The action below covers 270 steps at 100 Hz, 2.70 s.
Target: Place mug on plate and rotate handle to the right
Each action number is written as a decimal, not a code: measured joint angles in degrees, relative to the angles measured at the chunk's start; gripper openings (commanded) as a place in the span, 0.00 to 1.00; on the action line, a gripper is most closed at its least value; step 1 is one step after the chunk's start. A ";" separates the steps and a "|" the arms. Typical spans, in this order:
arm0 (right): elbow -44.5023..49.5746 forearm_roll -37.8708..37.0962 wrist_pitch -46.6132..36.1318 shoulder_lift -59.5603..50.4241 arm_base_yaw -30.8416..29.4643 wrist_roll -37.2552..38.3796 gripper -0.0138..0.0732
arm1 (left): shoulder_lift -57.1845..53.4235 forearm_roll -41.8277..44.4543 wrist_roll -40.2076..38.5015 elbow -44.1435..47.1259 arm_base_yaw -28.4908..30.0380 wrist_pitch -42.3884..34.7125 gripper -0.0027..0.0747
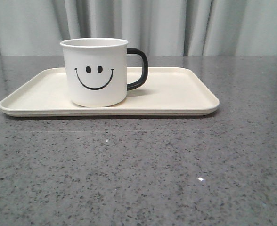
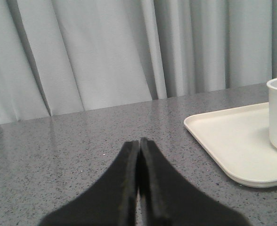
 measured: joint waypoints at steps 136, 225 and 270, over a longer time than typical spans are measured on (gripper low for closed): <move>40.94 3.24 -27.10 -18.52 4.51 0.00 0.02 | 0.00 0.00 0.00 0.00 0.00 0.00 0.01; 41.04 -27.79 -29.83 -18.52 4.51 30.38 0.02 | 0.00 0.00 0.00 0.00 0.00 0.00 0.01; 41.04 -33.60 -29.72 -18.52 4.51 36.12 0.02 | 0.00 0.00 0.00 0.00 0.00 0.00 0.01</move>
